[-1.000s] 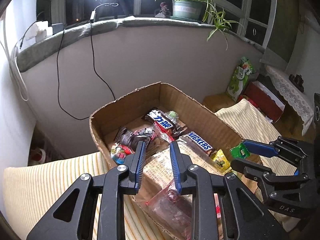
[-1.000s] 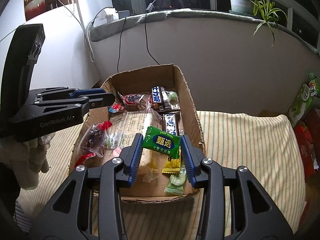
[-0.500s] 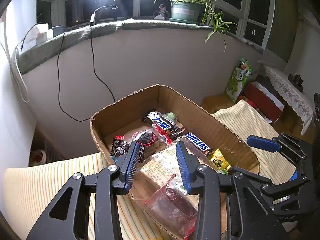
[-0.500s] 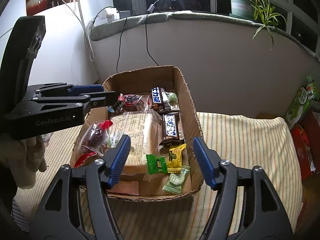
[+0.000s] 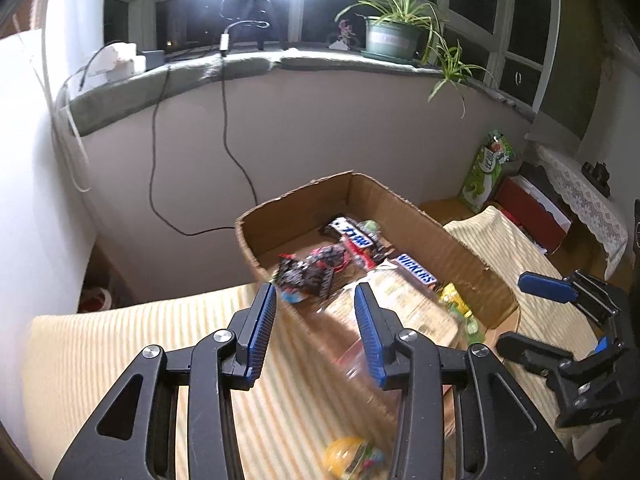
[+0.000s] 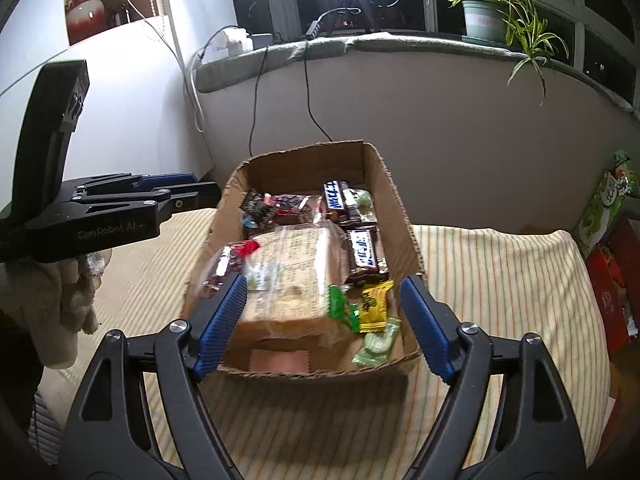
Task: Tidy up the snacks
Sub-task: 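Withdraw both grippers from the box toward the yellow packet, then grasp the yellow round snack packet on the bedspread with the left gripper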
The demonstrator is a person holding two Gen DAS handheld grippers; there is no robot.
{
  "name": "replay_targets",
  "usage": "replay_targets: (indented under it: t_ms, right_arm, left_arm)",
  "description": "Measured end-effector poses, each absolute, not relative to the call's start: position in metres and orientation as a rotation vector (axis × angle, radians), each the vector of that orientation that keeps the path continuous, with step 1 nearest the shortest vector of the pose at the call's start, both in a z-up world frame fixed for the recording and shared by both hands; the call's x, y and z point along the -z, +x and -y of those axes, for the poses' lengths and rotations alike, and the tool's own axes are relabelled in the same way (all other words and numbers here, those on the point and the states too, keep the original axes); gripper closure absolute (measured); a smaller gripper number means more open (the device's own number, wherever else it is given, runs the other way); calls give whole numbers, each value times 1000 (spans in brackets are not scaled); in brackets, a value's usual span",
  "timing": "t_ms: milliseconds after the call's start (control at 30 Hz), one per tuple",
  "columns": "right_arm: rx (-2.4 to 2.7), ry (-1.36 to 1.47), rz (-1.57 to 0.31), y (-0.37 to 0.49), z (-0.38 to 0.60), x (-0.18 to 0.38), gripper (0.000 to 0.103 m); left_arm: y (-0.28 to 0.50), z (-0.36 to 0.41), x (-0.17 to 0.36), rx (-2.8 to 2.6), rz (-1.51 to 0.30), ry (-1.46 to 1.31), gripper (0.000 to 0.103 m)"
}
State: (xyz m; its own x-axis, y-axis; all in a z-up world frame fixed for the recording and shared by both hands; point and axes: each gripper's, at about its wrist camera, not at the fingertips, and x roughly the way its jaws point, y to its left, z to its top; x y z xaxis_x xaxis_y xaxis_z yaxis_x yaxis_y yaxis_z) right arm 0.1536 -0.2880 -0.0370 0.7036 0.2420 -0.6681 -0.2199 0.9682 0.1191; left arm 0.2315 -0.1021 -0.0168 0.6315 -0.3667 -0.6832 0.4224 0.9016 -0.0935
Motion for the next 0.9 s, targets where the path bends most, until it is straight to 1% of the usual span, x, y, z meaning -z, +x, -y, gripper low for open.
replay_targets:
  t_ms: [400,600,900]
  right_arm:
    - [-280,71,-733,116,290,33,21]
    - [-266,85,-734,98,300,34,21]
    - [-243,105,-774,79,310,49,21]
  left_arm:
    - [183,47,27,421,-773,6,64]
    - [160,46,45,448,-808,-6,64]
    - [142,67,75,505,-872,43,64]
